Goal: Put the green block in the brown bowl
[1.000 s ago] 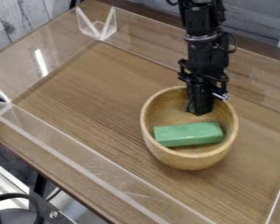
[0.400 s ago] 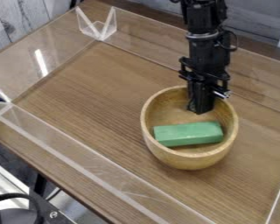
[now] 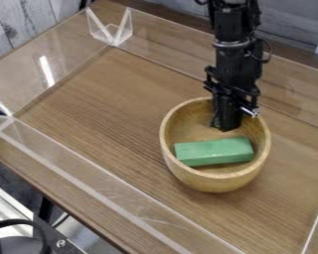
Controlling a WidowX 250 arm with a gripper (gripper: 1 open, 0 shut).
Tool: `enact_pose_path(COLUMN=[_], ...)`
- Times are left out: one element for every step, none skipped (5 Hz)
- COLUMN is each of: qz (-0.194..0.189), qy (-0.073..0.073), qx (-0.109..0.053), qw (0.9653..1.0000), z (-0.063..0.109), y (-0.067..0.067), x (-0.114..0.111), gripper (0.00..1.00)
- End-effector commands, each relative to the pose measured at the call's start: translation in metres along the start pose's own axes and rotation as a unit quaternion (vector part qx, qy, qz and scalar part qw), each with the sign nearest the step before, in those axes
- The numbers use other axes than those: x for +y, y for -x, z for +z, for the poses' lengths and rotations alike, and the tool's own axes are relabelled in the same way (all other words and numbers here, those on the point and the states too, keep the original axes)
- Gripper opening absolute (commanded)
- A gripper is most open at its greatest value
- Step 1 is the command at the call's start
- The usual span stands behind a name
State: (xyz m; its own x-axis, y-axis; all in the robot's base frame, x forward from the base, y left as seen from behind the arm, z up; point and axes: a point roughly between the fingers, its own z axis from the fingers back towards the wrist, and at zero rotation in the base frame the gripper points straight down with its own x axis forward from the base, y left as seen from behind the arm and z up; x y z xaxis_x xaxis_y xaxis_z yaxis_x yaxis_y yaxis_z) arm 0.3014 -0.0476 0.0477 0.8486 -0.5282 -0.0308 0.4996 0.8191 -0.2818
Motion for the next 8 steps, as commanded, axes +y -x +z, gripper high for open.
enact_pose_path(qz=[-0.023,-0.039,-0.056,-0.072,-0.088,-0.082,-0.086,-0.092], qy=[-0.028,-0.021,-0.014,-0.018,-0.021,-0.013,-0.015,-0.016], qx=[-0.025,-0.013,-0.002,-0.004,-0.006,-0.011,-0.009,-0.008], qw=[0.9990,0.9989,0.9983,0.9972,0.9959,0.9965,0.9961,0.9956], z=[0.015,0.012,0.009,0.004,-0.001,0.000,-0.001,-0.002], y=[-0.006,-0.011,-0.015,-0.021,-0.026,-0.025,-0.029,-0.033], x=[-0.003,0.000,0.002,0.001,-0.001,0.003,0.008,0.014], gripper=[0.00,0.00,0.00,0.00,0.00,0.00,0.00,0.00])
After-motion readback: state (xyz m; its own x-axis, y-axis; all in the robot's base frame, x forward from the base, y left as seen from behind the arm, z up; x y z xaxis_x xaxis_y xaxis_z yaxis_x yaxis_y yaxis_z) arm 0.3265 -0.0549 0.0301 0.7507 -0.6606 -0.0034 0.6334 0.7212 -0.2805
